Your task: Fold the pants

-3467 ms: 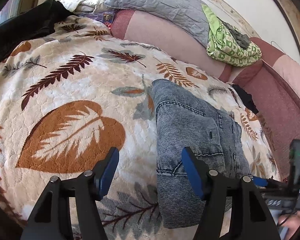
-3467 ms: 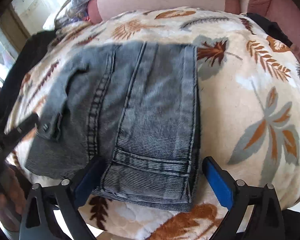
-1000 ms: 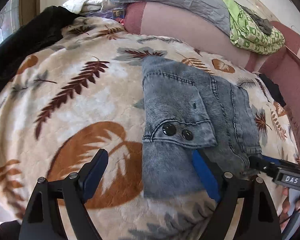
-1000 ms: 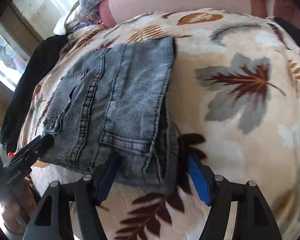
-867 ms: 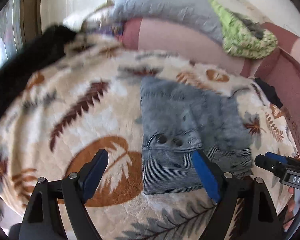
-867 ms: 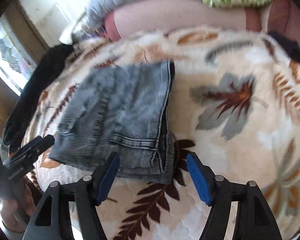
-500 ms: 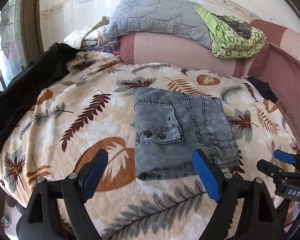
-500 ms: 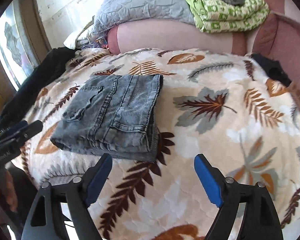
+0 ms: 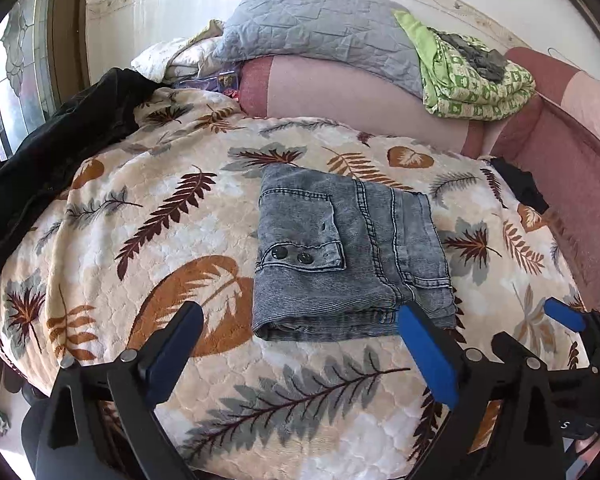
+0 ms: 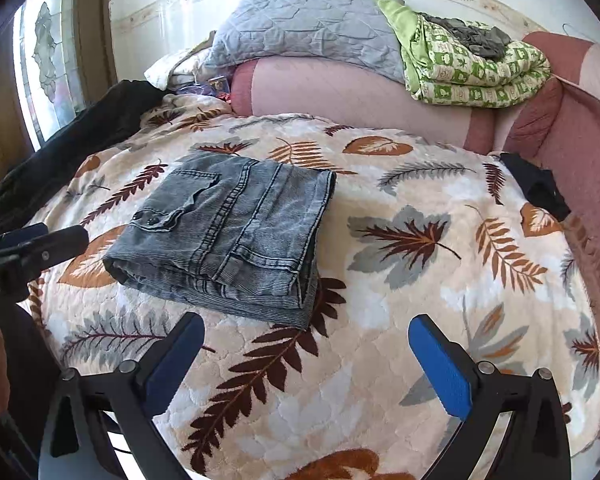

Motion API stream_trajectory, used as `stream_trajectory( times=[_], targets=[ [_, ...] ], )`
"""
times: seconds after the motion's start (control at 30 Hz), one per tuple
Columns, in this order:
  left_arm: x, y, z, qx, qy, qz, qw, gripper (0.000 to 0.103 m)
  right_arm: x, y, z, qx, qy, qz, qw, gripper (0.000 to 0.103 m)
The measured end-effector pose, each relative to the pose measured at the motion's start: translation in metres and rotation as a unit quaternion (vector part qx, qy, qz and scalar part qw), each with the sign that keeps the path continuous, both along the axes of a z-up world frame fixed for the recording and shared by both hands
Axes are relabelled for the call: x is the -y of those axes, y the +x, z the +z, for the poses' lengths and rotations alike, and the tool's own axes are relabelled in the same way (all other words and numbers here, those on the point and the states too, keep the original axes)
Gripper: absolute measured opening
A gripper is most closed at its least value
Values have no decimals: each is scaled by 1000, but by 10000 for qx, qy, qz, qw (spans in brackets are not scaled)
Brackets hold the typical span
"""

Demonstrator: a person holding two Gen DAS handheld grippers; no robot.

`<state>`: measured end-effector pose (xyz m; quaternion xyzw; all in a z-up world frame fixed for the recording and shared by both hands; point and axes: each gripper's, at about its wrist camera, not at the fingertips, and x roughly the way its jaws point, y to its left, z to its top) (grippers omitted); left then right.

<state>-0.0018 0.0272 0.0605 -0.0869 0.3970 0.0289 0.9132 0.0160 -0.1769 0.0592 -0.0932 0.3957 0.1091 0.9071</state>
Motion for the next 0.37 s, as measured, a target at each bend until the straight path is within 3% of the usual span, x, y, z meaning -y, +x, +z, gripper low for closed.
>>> stream_trajectory(
  times=[0.37],
  targets=[
    [11, 11, 4, 32, 222, -50, 9997, 102, 12, 2, 9, -50, 32, -116, 9999, 103]
  ],
)
